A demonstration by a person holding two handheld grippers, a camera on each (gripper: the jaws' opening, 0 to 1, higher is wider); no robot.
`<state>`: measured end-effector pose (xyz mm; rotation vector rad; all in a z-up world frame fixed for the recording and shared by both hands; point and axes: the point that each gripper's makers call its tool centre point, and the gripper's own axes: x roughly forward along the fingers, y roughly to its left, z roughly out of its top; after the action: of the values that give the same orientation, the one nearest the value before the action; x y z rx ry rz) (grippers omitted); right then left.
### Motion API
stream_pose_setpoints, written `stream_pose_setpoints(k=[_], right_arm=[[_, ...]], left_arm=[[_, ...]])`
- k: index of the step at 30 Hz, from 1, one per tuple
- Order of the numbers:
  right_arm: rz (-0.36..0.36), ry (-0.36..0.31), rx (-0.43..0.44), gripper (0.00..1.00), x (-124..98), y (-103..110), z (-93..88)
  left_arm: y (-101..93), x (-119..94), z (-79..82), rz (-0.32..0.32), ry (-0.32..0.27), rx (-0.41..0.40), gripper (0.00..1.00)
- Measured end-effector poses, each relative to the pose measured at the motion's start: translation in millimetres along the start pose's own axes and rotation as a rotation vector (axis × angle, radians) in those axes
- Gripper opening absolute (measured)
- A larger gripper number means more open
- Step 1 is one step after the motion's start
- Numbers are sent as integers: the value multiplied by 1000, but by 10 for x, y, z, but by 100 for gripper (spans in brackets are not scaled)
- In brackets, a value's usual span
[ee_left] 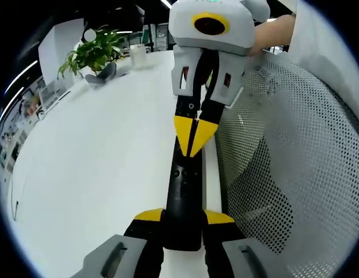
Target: Press the specified remote control buttons in sequence, fully releasing each button before pressing the next.
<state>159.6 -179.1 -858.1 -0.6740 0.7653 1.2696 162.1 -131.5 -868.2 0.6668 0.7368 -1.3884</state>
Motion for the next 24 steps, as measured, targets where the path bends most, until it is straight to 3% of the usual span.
stream_pose_setpoints(k=[3,8,11,17,24], right_arm=[[-4,48,6,0,17,-3,8],[2,135,89,0,34,-20,2],[-5,149,89,0,39,-16,6],[-26,48,62,0,3,-9,-6],[-5,30,63,0,30,-14,93]], left_arm=[[-3,-1,-1,7,-25,-4,24],[3,-9,8,23,-100,-35,25],[3,-14,8,32,-136,-41,25],[9,-8,19,42,-164,-52,25],[3,-12,30,38,-186,-48,25]])
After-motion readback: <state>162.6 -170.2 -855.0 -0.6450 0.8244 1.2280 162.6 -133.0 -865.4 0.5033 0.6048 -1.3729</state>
